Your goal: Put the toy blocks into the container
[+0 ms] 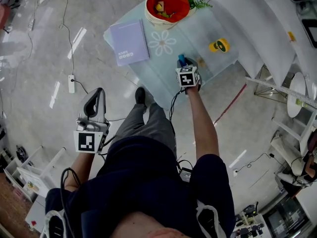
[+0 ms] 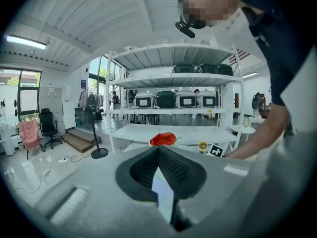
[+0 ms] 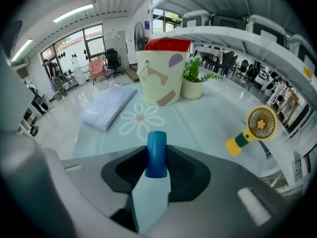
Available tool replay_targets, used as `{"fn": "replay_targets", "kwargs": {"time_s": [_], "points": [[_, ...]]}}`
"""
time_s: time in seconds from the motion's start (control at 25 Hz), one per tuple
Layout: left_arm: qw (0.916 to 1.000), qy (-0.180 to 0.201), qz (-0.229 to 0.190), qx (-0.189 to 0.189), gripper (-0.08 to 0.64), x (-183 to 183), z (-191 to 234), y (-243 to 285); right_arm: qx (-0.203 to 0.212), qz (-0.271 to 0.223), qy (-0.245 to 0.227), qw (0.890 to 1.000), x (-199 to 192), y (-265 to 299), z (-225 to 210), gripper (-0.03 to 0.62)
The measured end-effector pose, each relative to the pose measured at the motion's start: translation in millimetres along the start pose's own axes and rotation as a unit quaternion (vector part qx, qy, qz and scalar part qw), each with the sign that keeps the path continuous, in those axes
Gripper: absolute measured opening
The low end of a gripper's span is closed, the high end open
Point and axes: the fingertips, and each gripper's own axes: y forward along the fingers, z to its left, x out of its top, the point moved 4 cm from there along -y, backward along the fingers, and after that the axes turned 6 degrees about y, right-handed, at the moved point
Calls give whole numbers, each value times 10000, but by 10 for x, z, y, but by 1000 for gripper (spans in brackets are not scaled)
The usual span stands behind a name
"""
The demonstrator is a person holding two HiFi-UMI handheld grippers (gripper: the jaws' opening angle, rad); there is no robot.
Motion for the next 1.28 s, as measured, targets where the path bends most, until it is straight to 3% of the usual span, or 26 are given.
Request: {"fn": "replay_targets", "kwargs": {"time_s": [0.6, 0.8, 1.28], "points": [[9998, -49, -80, -161, 2, 36, -65, 137, -15, -1579, -165, 9873, 1292, -999, 88, 127], [9997, -39, -113, -191, 2, 46, -89, 147, 28, -1760, -336, 9838, 1596, -1122, 168, 127], [9998, -126, -137, -70, 2, 44, -30, 106, 122, -1687, -964, 9809, 2261, -1053, 289, 127]]}}
